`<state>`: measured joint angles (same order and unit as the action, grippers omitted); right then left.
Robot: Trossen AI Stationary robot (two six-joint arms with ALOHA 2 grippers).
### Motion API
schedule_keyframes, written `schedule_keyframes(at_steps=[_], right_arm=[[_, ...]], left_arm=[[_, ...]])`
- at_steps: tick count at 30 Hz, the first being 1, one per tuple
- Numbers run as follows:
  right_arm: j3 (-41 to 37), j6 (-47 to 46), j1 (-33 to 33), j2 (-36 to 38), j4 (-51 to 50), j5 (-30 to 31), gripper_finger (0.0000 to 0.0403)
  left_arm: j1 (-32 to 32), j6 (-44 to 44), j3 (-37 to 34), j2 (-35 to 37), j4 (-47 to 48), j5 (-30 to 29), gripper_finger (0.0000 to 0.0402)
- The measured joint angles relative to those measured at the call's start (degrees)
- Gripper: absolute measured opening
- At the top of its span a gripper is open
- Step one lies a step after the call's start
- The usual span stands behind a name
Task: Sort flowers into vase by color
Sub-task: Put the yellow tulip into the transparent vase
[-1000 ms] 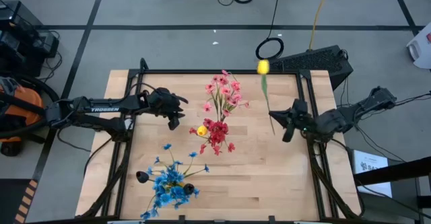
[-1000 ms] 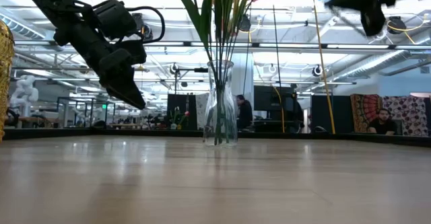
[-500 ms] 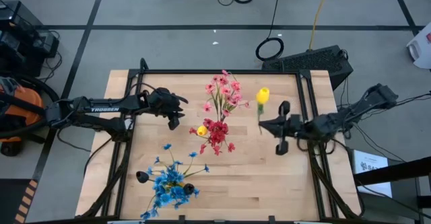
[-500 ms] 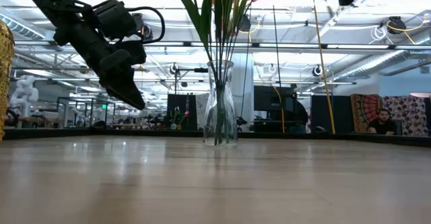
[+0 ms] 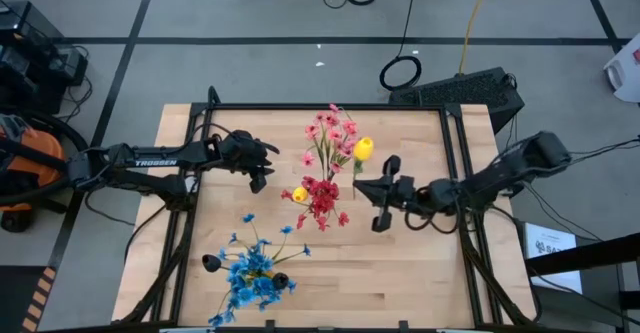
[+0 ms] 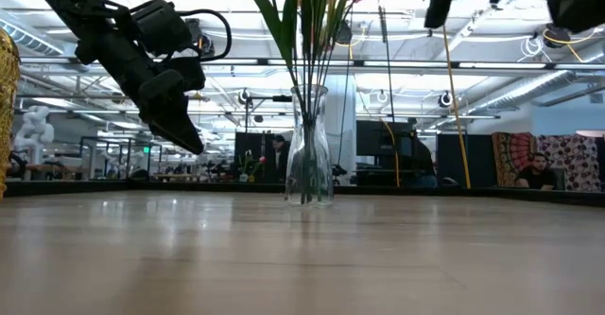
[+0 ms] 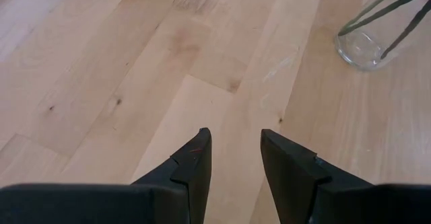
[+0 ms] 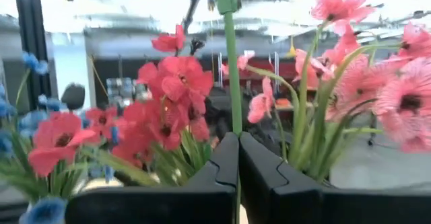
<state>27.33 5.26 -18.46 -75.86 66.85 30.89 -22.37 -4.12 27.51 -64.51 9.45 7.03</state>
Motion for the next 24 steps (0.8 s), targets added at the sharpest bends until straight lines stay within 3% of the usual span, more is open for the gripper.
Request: schedule_keyframes(at_steps=[8, 18, 24], right_arm=[[0.9, -0.7, 3.9, -12.6, 17.3, -3.1, 0.0], [9.0, -0.2, 7.7, -21.6, 17.7, -8.2, 0.0], [9.4, -0.1, 8.8, -23.7, 17.3, -8.7, 0.0]], left_arm=[[0.0, 0.0, 0.0, 0.0, 0.0, 0.0, 0.0134], [0.0, 0.0, 0.0, 0.0, 0.1, 0.0, 0.0134], [0.0, 0.0, 0.0, 0.0, 0.2, 0.1, 0.0134]])
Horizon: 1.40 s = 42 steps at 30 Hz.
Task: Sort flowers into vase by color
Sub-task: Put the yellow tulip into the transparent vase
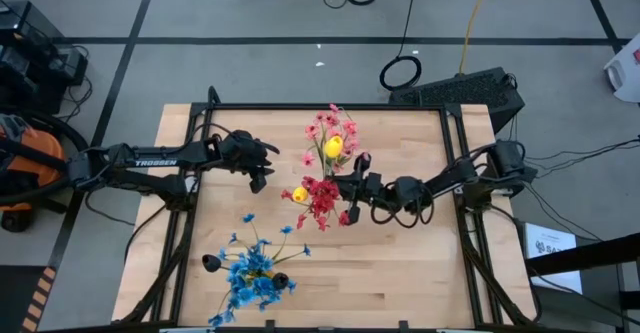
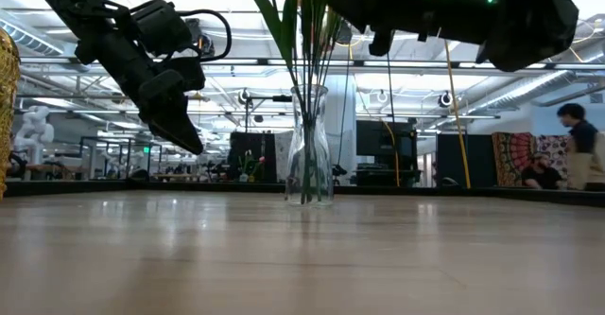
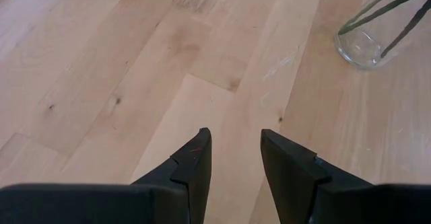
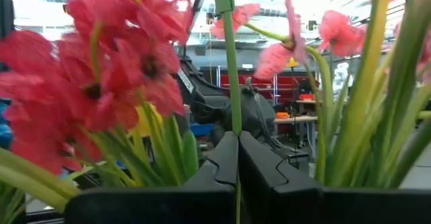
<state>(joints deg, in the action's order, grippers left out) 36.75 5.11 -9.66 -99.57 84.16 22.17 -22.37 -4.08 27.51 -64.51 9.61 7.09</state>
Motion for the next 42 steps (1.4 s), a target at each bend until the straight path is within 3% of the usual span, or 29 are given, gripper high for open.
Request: schedule_keyframes(at_steps=[21, 27, 35, 42], right_arm=[[0.0, -2.9, 1.2, -3.4, -4.5, 0.5, 0.0], [0.0, -3.2, 0.8, -3.1, -5.7, 6.4, 0.0], [0.0, -6.4, 0.6, -3.1, -7.3, 6.8, 0.0026], [0.0, -6.8, 0.1, 3.5, -22.8, 6.7, 0.0066]], left_arm=[[0.2, 0.0, 0.0, 0.0, 0.0, 0.3, 0.0134], [0.2, -0.1, 0.0, 0.0, 0.0, 0.3, 0.0134], [1.4, -0.1, 0.0, 0.0, 0.0, 0.2, 0.0134], [2.4, -0.2, 0.0, 0.0, 0.0, 0.2, 0.0134]])
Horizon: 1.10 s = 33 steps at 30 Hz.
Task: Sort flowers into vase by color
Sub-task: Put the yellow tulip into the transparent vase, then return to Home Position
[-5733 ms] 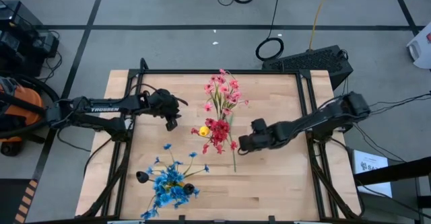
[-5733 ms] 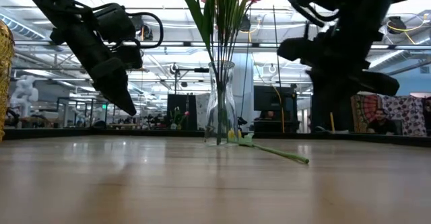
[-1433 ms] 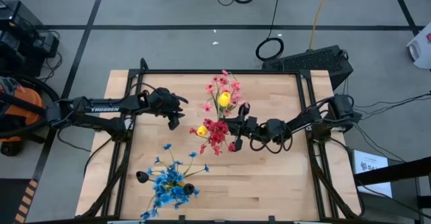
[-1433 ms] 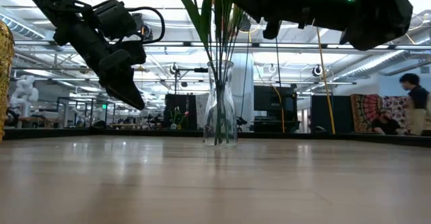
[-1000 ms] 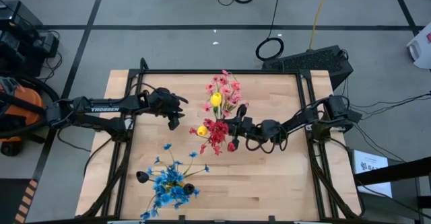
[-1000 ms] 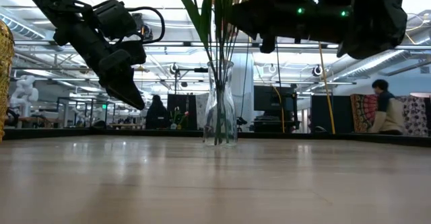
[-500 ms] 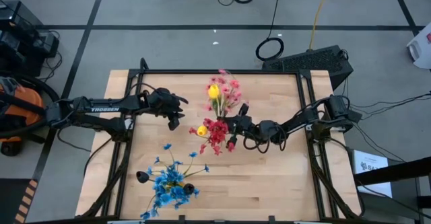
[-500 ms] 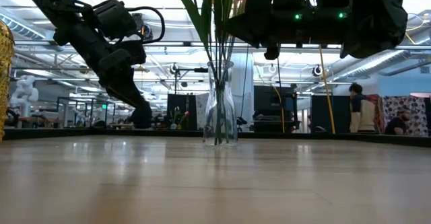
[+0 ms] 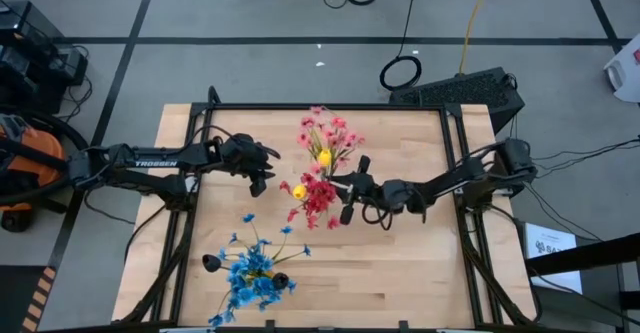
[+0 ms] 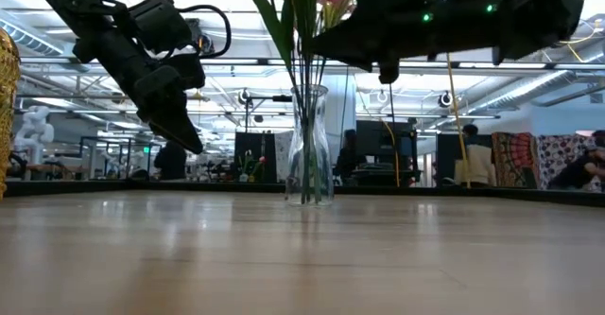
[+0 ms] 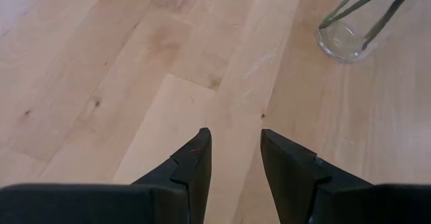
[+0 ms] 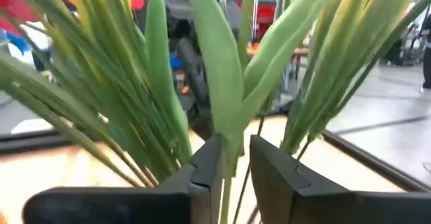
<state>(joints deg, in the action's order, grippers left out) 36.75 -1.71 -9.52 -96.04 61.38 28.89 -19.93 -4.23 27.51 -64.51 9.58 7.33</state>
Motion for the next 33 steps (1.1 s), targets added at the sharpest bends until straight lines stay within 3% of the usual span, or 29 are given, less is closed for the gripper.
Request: schedule_keyframes(at_steps=[16, 23, 29, 33], right_arm=[[0.0, -8.8, -0.6, 29.1, -48.1, -0.7, 0.0078], [0.0, -9.5, -2.2, 38.8, -55.6, -0.7, 0.0077], [0.0, -13.3, -4.0, 43.1, -65.1, -0.7, 0.0077], [0.0, -19.5, -5.2, 43.7, -73.7, -0.7, 0.0077]], left_arm=[[0.2, -1.0, 0.0, 0.0, -0.1, -0.3, 0.0134], [0.2, -1.9, 1.2, 0.1, 0.2, 0.9, 0.0134], [0.5, -6.2, 2.0, 2.9, 3.8, 11.9, 0.0134], [4.5, -7.2, 1.9, 8.8, 4.0, 9.8, 0.0134]])
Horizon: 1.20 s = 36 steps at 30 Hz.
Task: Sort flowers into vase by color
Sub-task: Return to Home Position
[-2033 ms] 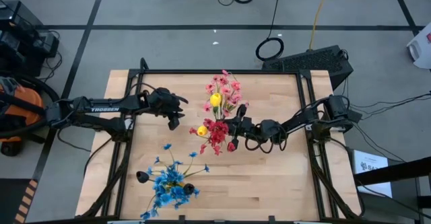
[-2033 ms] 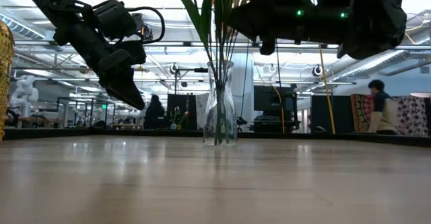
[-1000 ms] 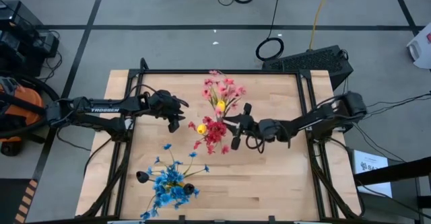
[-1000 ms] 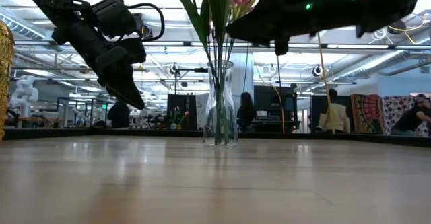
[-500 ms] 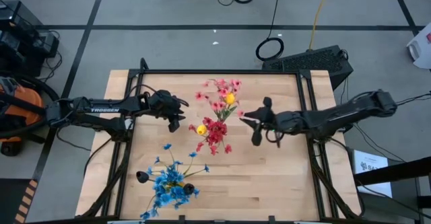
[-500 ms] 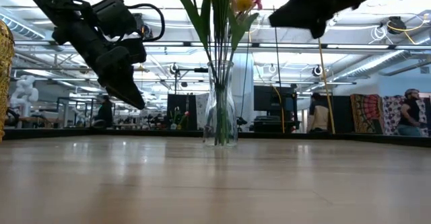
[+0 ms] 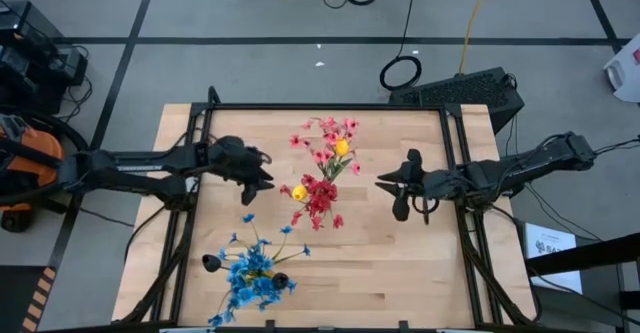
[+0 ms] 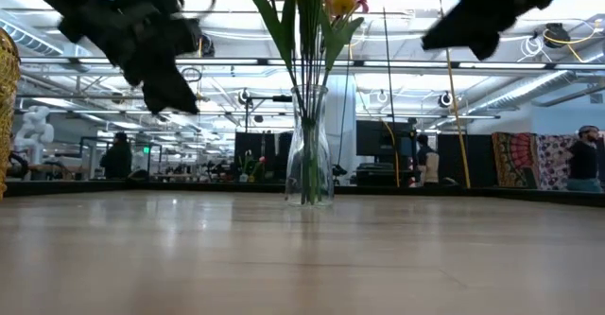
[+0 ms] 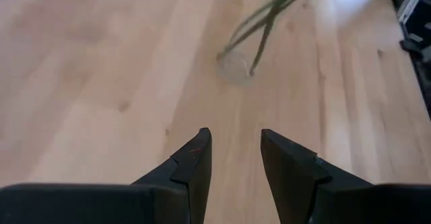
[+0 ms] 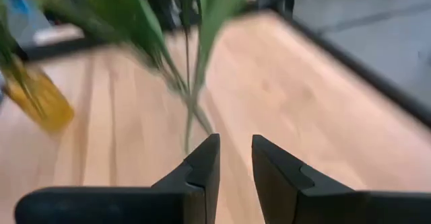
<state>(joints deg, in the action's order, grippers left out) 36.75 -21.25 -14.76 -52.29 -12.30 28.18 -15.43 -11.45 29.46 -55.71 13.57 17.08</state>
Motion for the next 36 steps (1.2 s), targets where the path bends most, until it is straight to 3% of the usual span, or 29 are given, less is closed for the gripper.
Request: schedule_keyframes(at_steps=[9, 13, 17, 21, 27, 36], right_arm=[[0.0, -8.1, -0.7, 0.0, -15.1, 0.0, 0.0077], [0.0, -5.3, -0.7, 0.0, -18.0, -2.2, 0.0077], [0.0, -2.5, -0.7, 0.0, -18.4, -6.6, 0.0077], [0.0, -1.0, -0.7, 0.0, -18.4, -9.0, 0.0077], [0.0, -0.6, -0.4, 0.0, -18.4, -9.0, 0.0077], [0.0, -4.4, 0.1, 3.6, -24.6, -9.0, 0.0077]], left_arm=[[17.6, -3.0, -4.1, 13.7, 1.0, -19.6, 0.0134], [24.5, -3.1, -10.6, 17.8, -4.8, -21.9, 0.0134], [28.4, -0.1, -18.5, 22.7, -17.0, -21.8, 0.0134], [27.9, 3.1, -24.1, 29.1, -26.1, -21.8, 0.0134], [22.8, 2.9, -29.1, 40.1, -23.6, -12.0, 0.0134], [20.0, 6.3, -29.1, 53.0, -15.3, -9.9, 0.0134]])
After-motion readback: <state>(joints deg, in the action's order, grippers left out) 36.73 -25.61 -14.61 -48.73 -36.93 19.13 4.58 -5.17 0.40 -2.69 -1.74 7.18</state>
